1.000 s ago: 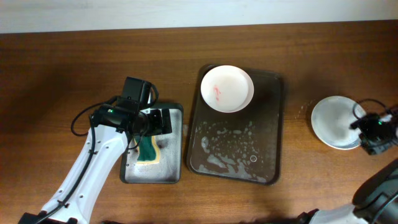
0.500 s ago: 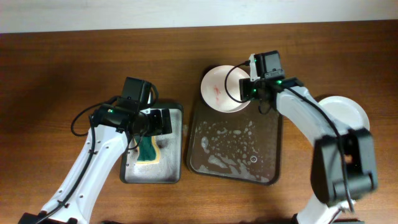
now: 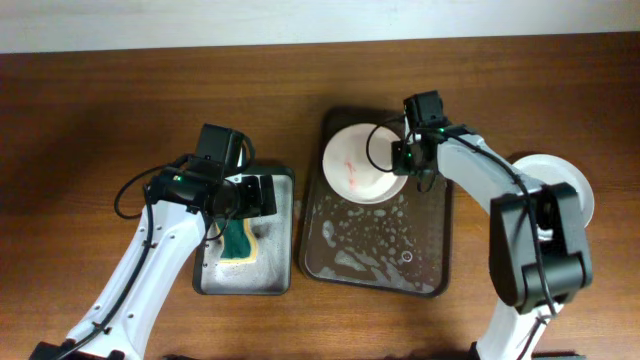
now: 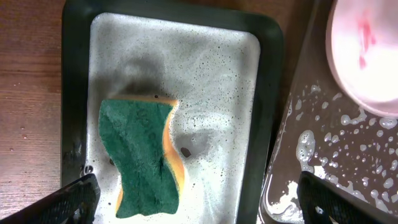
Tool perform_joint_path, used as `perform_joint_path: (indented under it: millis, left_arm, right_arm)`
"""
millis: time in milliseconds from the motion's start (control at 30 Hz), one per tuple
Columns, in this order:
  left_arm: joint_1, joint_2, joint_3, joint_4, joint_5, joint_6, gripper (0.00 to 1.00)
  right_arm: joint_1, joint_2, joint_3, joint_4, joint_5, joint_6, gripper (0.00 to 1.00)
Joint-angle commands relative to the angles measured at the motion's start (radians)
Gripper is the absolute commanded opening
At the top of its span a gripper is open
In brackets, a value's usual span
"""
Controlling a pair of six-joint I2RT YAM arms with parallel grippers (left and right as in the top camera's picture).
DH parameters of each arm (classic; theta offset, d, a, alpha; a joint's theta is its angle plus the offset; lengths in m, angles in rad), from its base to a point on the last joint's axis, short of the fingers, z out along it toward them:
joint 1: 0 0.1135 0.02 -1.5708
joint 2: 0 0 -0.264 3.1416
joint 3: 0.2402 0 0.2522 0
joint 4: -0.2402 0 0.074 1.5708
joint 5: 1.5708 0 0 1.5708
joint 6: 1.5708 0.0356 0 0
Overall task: Clean dirty plates on tray and stack at the side
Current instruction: 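Grasp the pink-stained plate with right gripper and pull it to tray center, then pick up the sponge from the soapy tray with left gripper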
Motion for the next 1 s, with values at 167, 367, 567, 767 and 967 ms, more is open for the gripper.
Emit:
perform_joint_path:
  millis: [167,367,567,767,967]
  left_arm:
    - [0.004,-0.006,0.011,0.002,0.003,0.012,0.99]
    - [0.004,-0.006,0.011,0.002,0.004,0.012,0.99]
    - [0.004,-0.006,0.005,-0.036,0.073,0.006,0.99]
    - [0.004,0.016,-0.181,0.109,-0.05,0.0,0.73]
    - [0.004,0.122,-0.394,0.354,-0.124,-0.141,0.48]
  right_arm:
    - [0.006,-0.321,-0.02,-0.494,-0.102,0.204,0.04]
    - [0.005,-0.311,-0.241,-0.283,-0.092,0.435,0.04]
    - [0.005,-0.392,-0.1,-0.359,-0.144,0.058,0.44]
    - [0.005,-0.579,-0.029,-0.517,-0.146,-0.001,0.44]
    - [0.006,-0.593,-0.03,-0.58,-0.146,-0.001,0.44]
